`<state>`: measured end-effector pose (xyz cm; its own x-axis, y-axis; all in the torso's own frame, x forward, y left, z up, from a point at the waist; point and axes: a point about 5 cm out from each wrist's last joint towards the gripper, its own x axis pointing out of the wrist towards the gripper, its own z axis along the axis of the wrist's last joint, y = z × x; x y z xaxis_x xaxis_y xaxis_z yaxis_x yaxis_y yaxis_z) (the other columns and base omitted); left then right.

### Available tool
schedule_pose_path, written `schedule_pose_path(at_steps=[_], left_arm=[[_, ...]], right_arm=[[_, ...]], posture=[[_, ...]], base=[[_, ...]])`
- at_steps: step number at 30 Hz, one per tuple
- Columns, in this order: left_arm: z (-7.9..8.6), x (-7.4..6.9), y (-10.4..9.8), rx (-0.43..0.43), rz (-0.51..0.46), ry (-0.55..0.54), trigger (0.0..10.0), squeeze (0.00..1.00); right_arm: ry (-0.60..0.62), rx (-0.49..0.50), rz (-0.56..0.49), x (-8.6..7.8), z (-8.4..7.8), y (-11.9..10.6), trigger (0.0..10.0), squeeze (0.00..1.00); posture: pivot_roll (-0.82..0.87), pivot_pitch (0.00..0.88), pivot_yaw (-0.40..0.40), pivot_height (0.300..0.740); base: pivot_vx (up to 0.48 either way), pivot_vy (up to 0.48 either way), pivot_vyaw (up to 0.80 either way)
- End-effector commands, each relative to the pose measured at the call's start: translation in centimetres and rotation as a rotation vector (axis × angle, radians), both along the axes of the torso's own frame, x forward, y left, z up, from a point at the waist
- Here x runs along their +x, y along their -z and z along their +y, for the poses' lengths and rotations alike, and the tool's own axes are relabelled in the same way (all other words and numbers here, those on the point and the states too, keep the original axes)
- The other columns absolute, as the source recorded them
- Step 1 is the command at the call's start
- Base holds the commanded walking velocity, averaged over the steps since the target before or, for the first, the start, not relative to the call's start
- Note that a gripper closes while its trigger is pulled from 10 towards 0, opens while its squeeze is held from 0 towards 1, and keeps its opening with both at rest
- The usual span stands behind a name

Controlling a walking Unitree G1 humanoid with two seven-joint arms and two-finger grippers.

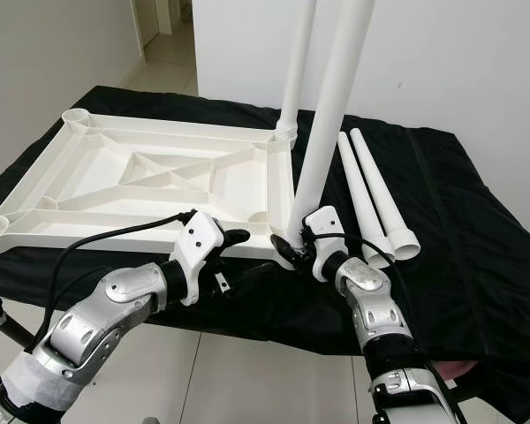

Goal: Building children table

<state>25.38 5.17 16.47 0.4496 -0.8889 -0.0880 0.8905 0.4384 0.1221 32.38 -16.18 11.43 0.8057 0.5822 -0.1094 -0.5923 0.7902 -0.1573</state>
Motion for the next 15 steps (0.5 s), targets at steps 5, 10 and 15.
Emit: schedule_pose_path(at_steps=[5,10,15], left_arm=[[-0.2,-0.2,0.0,0.011,0.006,0.097,10.0,0.0],[-0.2,0.1,-0.1,0.012,-0.002,0.094,10.0,0.0],[-0.1,0.0,0.0,0.013,-0.001,0.091,10.0,0.0]], right_arm=[[-0.027,0.054,0.092,-1.1,0.7,2.0,10.0,0.0],[0.07,0.114,0.083,-1.6,1.4,2.1,10.0,0.0],[0.163,0.152,0.085,-2.2,2.1,2.2,10.0,0.0]], posture=[[-0.06,0.0,-0.036,0.74],[-0.06,0.0,-0.037,0.74],[-0.06,0.0,-0.039,0.74]], base=[[0.0,0.0,0.0],[0.0,0.0,0.0],[0.0,0.0,0.0]])
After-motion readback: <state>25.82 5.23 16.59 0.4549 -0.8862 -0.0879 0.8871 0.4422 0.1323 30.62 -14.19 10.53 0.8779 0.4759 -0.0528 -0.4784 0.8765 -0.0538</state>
